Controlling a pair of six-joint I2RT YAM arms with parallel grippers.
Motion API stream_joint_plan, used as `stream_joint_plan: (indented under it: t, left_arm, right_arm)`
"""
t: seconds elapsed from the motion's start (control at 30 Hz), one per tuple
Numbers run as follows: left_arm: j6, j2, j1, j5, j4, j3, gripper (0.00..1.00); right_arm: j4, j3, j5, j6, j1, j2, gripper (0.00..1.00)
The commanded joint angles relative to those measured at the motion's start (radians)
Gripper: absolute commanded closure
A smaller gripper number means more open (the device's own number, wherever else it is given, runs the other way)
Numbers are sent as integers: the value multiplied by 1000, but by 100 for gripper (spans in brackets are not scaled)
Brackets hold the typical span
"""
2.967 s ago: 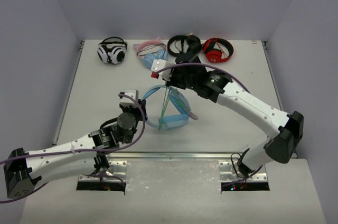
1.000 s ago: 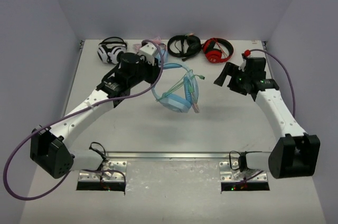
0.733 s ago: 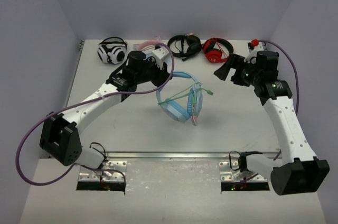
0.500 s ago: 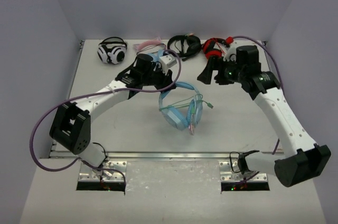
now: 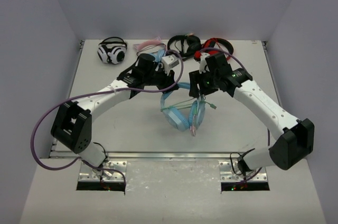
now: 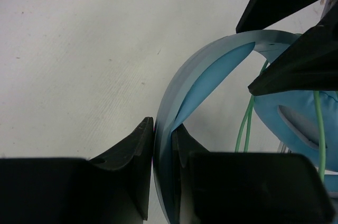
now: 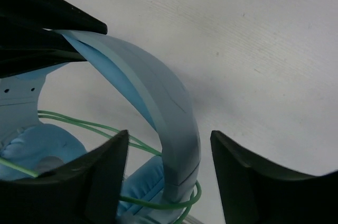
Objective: Wrap the headphones
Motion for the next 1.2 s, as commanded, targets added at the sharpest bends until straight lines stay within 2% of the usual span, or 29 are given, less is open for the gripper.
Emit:
stream_joint_plan:
  t: [0.0, 0.07, 0.17, 0.27, 0.3, 0.37, 0.4, 0.43, 0.5, 0.53, 0.63, 0.77, 0.87, 0.9, 0.97, 1.03, 1.17]
  left_arm:
    - [-52, -49, -9, 58, 94, 32, 97]
    - [-53, -46, -13, 47, 89, 32, 92]
    - [-43, -64, -32, -31, 87, 24, 85]
    - [-53, -92, -33, -67, 100, 6, 85]
    - [-53, -96, -32, -70, 100, 3, 85]
    - [-65, -102, -32, -73, 101, 4, 85]
    - [-67, -101, -33, -80, 101, 6, 80]
    - [-72, -99, -33, -94, 101, 9, 67]
    - [-70, -107, -36, -135, 87, 11, 61]
    - [-81, -113, -38, -161, 86, 7, 50]
    - [-92, -141, -38, -208, 83, 7, 41]
    - [-133, -184, -38, -272, 49, 32, 32]
    - [-187, -214, -39, -442, -50, 93, 29]
    - [-202, -229, -36, -552, -87, 110, 26]
    - [-259, -269, -36, -672, -196, 135, 24]
    - [-279, -317, -36, -674, -245, 109, 24]
    - [-306, -500, -38, -636, -298, -1, 28]
  right_arm:
    - [68, -13, 20, -95, 1, 16, 46]
    - [100, -19, 5, -134, 1, 23, 64]
    - [131, -19, 14, -182, 3, 29, 72]
    - [137, -7, 26, -231, 3, 38, 94]
    - [137, -4, 28, -234, 1, 36, 99]
    - [167, -19, 15, -239, 3, 23, 99]
    - [178, -34, 15, -239, 3, 9, 99]
    - [181, -39, 15, -233, 1, 4, 99]
    - [180, -33, 37, -228, 0, 3, 99]
    - [180, -30, 41, -228, 0, 1, 99]
    - [174, -25, 69, -216, -8, 6, 99]
    - [165, -22, 75, -208, -40, 20, 99]
    - [163, -27, 51, -201, -145, 35, 99]
    - [175, -30, 32, -201, -175, 38, 99]
    - [189, -30, -1, -236, -250, 67, 99]
    - [189, -11, -20, -338, -279, 102, 99]
    - [143, 154, -4, -365, -385, 275, 99]
